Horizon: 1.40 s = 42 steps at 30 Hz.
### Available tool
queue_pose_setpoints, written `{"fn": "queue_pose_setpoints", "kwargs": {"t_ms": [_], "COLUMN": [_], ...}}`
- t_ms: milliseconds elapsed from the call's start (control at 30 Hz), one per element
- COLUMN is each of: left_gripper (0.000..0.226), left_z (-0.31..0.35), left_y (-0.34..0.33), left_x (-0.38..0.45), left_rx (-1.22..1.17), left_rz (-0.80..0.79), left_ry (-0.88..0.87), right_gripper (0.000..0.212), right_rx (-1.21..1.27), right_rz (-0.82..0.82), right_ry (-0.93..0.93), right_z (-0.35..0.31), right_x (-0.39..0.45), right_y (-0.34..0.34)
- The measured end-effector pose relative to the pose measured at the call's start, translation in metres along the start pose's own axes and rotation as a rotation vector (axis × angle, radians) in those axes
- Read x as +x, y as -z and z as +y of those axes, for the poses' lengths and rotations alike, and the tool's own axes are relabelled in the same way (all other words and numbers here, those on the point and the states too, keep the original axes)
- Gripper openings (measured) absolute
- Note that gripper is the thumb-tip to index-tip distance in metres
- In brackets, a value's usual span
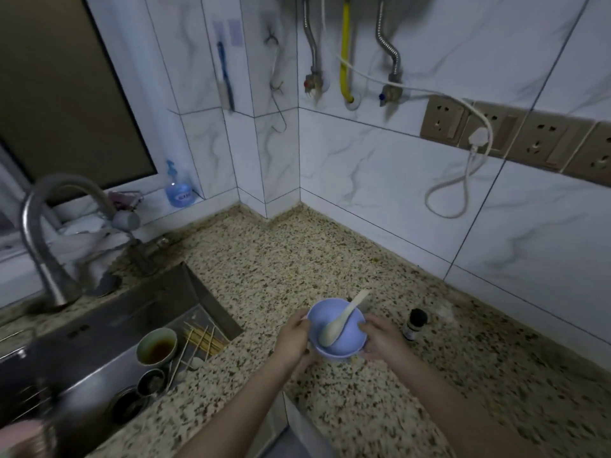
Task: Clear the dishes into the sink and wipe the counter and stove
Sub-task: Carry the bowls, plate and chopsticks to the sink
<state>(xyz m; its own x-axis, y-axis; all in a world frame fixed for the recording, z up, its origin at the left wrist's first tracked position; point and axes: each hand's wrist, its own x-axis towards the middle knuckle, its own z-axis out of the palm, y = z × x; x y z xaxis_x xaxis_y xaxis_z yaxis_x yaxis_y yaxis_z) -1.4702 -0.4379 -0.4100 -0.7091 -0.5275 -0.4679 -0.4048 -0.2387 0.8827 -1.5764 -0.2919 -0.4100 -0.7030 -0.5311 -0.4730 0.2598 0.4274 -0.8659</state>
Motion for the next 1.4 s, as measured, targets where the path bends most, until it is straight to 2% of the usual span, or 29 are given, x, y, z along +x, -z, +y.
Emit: {"fn": "queue_pose_setpoints", "kwargs": {"t_ms": [133, 433, 567, 800, 900, 1067, 1200, 1333, 1400], "left_gripper": [0.038, 0.035, 0.030, 0.021, 0.029, 0.029, 0.026, 0.013, 0.014], "left_z": [-0.002, -0.067, -0.096, -0.134, -0.154, -0.174, -0.197, -0.212, -0.217], "left_y": [0.018, 0.077, 0.126, 0.223, 0.266, 0.341, 0.399, 0.429, 0.439], "left_x": [-0.028, -0.104, -0.151, -0.221, -0.243, -0.281, -0.303, -0.314, -0.315], "left_rx": [-0.048, -0.246, -0.289, -0.365, -0.387, -0.437, -0.485, -0.478, -0.470], "left_rz": [0.145, 0.459, 0.581, 0.781, 0.798, 0.806, 0.834, 0.858, 0.844], "left_ry": [-0.021, 0.005, 0.057, -0.024, 0.006, 0.025, 0.023, 0.022, 0.035], "right_gripper": [0.029, 0.011, 0.015, 0.018, 0.018, 0.021, 0.025, 0.028, 0.028], "right_rx": [0.021, -0.172, -0.284, -0.380, -0.419, -0.483, -0.479, -0.475, -0.486], "right_rz": [-0.107, -0.299, -0.428, -0.569, -0.604, -0.645, -0.645, -0.618, -0.596], "right_ry": [0.047, 0.057, 0.112, 0.125, 0.142, 0.164, 0.133, 0.106, 0.108], "right_z": [-0.008, 0.000, 0.001, 0.002, 0.001, 0.004, 0.010, 0.017, 0.019], "right_x": [-0.008, -0.043, -0.063, -0.111, -0.130, -0.154, -0.167, -0.171, -0.172], "right_y": [-0.017, -0.103, -0.168, -0.291, -0.340, -0.424, -0.492, -0.531, -0.542]}}
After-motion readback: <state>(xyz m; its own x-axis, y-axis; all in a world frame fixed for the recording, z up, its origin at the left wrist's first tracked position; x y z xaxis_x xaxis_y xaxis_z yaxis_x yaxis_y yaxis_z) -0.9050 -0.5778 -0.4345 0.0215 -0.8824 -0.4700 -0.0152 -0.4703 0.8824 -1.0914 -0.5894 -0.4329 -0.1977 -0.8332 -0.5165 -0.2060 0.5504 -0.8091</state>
